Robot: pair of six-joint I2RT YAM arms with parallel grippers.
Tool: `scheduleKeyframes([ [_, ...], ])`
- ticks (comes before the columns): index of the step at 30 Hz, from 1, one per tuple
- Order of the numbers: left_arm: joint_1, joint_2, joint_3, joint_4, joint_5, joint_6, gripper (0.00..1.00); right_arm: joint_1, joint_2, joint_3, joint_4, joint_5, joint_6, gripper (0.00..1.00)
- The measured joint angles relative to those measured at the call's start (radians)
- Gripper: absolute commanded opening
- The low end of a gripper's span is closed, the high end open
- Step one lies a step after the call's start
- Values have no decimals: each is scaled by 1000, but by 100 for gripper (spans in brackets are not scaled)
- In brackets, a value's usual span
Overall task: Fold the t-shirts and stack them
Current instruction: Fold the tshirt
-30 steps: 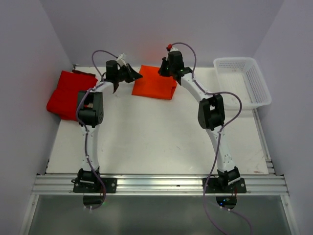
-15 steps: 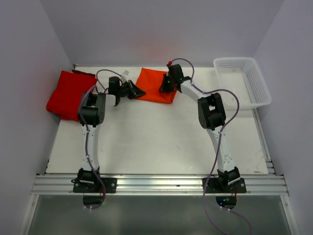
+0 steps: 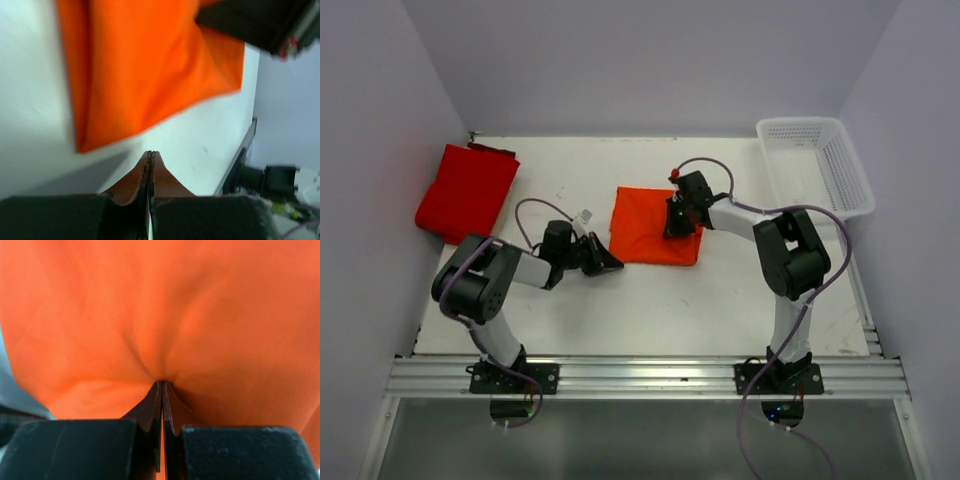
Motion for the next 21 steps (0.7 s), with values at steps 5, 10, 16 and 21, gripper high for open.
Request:
scheduleKeyframes([
  [5, -211, -300, -225, -9, -74, -46, 0, 3, -113, -124, -55, 35, -45, 0],
  [10, -332, -554, -295, -113, -185, -72, 22, 3, -198, -187, -118, 72, -69, 0],
  [16, -352, -702, -188, -362, -461, 17, 100, 8, -258, -212, -130, 70, -79, 0],
  [21, -323, -525, -103, -404, -552, 79, 100, 14, -261, -227, -131, 71, -80, 0],
])
